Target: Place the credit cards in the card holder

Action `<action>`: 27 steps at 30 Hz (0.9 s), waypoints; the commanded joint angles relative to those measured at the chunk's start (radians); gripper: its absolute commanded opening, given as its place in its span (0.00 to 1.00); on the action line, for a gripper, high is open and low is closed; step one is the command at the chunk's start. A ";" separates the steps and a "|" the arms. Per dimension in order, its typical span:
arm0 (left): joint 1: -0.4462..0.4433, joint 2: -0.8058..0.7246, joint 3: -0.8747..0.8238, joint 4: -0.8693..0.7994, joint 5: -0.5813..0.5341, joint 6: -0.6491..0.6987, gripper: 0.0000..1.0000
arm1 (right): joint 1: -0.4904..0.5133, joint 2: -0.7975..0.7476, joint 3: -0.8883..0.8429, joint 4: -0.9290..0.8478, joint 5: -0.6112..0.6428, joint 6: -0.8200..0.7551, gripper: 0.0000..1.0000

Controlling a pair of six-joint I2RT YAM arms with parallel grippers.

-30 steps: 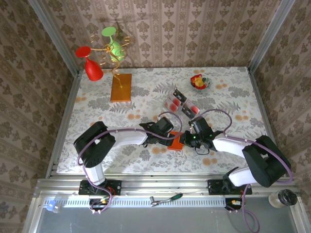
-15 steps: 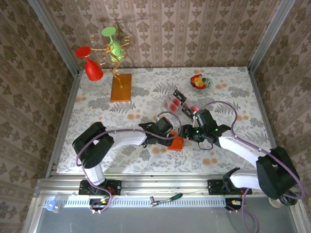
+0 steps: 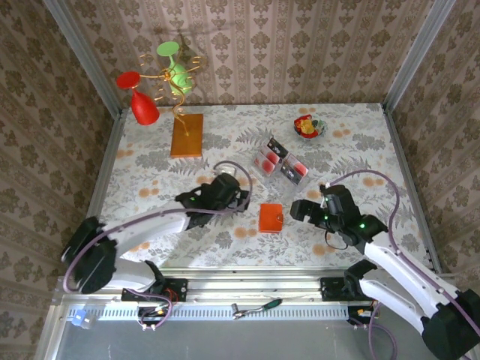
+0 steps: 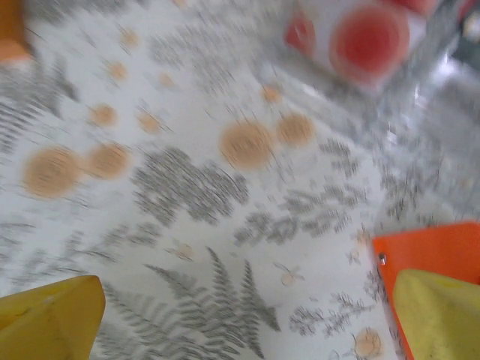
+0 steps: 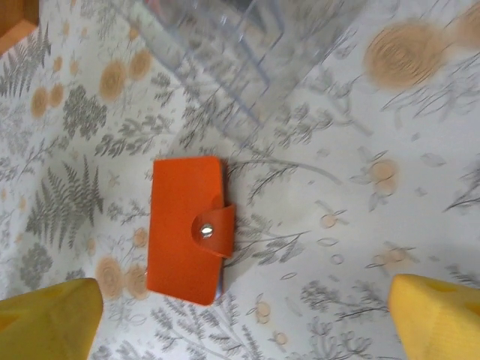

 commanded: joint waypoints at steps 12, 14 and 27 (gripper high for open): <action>0.163 -0.623 -0.304 0.008 -0.397 0.224 1.00 | -0.013 -0.156 -0.044 0.110 0.657 -0.198 1.00; 0.211 -0.697 -0.362 0.087 -0.435 0.314 1.00 | -0.017 -0.138 -0.073 0.218 0.685 -0.279 1.00; 0.652 -0.488 -0.598 0.659 -0.184 0.550 1.00 | -0.160 0.215 -0.063 0.611 0.769 -0.513 1.00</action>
